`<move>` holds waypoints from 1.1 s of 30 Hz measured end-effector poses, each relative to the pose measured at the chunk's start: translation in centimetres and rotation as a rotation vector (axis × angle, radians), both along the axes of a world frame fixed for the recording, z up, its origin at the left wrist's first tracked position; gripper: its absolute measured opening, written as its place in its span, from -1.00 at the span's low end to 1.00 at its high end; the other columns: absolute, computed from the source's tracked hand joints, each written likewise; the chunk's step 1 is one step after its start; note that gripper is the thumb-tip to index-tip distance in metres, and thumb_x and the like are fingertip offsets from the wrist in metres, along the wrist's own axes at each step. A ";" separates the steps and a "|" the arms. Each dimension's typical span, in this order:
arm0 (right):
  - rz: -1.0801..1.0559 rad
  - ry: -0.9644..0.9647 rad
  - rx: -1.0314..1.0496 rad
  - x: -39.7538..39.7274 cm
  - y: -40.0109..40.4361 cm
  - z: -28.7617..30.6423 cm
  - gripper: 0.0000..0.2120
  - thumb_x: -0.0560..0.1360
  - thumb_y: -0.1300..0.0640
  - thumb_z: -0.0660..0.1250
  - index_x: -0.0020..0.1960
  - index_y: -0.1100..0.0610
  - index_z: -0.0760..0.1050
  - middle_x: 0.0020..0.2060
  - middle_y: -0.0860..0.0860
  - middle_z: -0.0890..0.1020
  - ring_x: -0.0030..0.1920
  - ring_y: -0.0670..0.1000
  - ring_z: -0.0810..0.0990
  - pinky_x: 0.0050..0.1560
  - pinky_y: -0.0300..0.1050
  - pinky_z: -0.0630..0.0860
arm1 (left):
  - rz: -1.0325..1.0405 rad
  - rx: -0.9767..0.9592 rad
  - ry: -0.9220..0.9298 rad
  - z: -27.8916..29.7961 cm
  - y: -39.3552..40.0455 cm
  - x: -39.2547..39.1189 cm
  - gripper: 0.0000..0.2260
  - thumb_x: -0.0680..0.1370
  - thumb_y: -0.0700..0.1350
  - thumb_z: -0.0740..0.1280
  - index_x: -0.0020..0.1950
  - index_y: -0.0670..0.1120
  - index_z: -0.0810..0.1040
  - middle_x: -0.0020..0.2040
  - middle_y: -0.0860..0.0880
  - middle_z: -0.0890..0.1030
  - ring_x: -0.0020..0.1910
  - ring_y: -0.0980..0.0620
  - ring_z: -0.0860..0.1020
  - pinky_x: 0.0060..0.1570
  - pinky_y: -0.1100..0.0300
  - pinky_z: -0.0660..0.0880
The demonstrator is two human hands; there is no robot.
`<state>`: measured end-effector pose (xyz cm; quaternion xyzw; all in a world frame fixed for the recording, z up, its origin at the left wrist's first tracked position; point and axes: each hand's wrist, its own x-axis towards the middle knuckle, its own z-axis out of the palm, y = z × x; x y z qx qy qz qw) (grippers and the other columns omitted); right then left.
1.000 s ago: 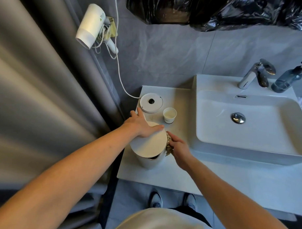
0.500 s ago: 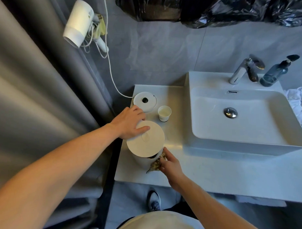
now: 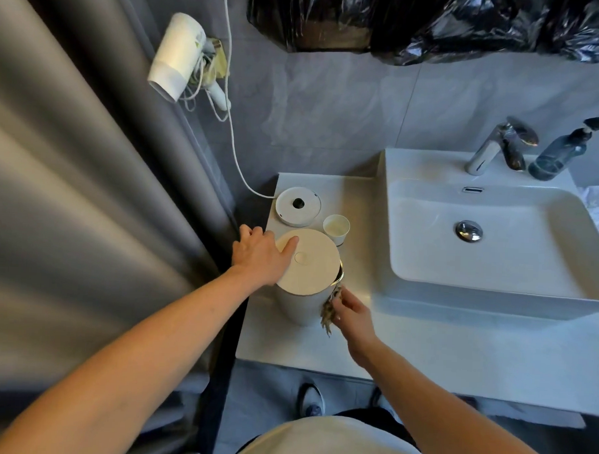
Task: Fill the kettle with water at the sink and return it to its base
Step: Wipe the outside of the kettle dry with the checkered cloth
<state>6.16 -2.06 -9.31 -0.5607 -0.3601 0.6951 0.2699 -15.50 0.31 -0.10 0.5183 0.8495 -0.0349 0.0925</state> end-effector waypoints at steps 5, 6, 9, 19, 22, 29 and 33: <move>-0.089 0.210 -0.320 -3.0 -5.6 -0.4 -0.51 0.66 0.17 0.33 0.55 0.05 0.31 0.26 0.11 0.64 0.11 0.08 0.69 0.04 -0.05 0.63 | -0.185 -0.075 -0.288 1.2 -0.6 -3.1 -0.49 0.40 0.54 0.12 -0.09 0.13 0.47 -0.05 0.05 0.53 0.08 -0.06 0.48 -0.02 -0.01 0.45; -0.140 0.275 -0.361 -3.5 -5.5 0.1 -0.51 0.66 0.20 0.33 0.55 0.08 0.30 0.29 0.14 0.61 0.15 0.09 0.68 0.04 -0.08 0.65 | -0.238 -0.062 -0.344 1.4 -0.9 -3.9 -0.57 0.40 0.51 0.20 -0.15 0.17 0.41 -0.08 0.11 0.51 0.04 0.00 0.50 -0.09 0.06 0.42; -0.338 0.328 -0.403 -4.2 -3.4 1.4 -0.57 0.65 0.30 0.30 0.50 0.24 0.34 0.17 0.17 0.59 0.06 0.07 0.65 -0.09 -0.13 0.69 | -0.273 0.001 -0.373 1.5 -2.1 -4.6 -0.64 0.40 0.44 0.32 -0.19 0.19 0.37 -0.13 0.20 0.49 -0.09 0.11 0.48 -0.25 0.17 0.32; -0.425 0.138 -0.102 -3.1 1.9 3.1 -0.72 0.63 0.11 0.38 0.33 -0.02 0.58 0.25 0.04 0.66 0.10 0.03 0.68 -0.04 -0.03 0.66 | 0.040 0.082 -0.096 -1.0 -3.9 0.3 -0.14 0.33 0.64 -0.06 0.05 -0.06 0.55 -0.11 -0.07 0.64 -0.16 -0.11 0.57 -0.27 0.07 0.54; -0.386 0.033 -0.109 -3.3 1.1 3.1 -0.67 0.62 0.01 0.38 0.37 -0.03 0.54 0.22 0.01 0.65 0.11 0.02 0.65 -0.22 -0.10 0.61 | 0.057 0.095 -0.087 -0.8 -4.0 0.8 -0.13 0.33 0.65 -0.07 0.04 -0.07 0.56 -0.11 -0.08 0.65 -0.13 -0.13 0.61 -0.25 0.04 0.60; -0.316 0.329 -0.330 -7.8 -4.6 3.1 -0.68 0.66 0.26 0.28 0.36 0.13 0.29 0.26 0.25 0.55 0.16 0.14 0.66 0.04 -0.04 0.66 | 0.078 0.085 -0.107 -1.0 -3.9 1.1 -0.08 0.30 0.66 -0.09 0.05 -0.07 0.59 -0.10 -0.07 0.67 -0.10 -0.14 0.62 -0.25 0.06 0.55; -0.414 0.239 -0.299 -8.8 -3.6 3.3 -0.76 0.63 0.40 0.19 0.25 0.18 0.34 0.23 0.24 0.52 0.11 0.09 0.62 0.15 -0.05 0.63 | 0.098 0.065 -0.198 -1.4 -3.8 2.1 -0.09 0.29 0.67 -0.07 0.01 -0.05 0.64 -0.14 -0.04 0.67 -0.18 -0.08 0.61 -0.31 0.12 0.46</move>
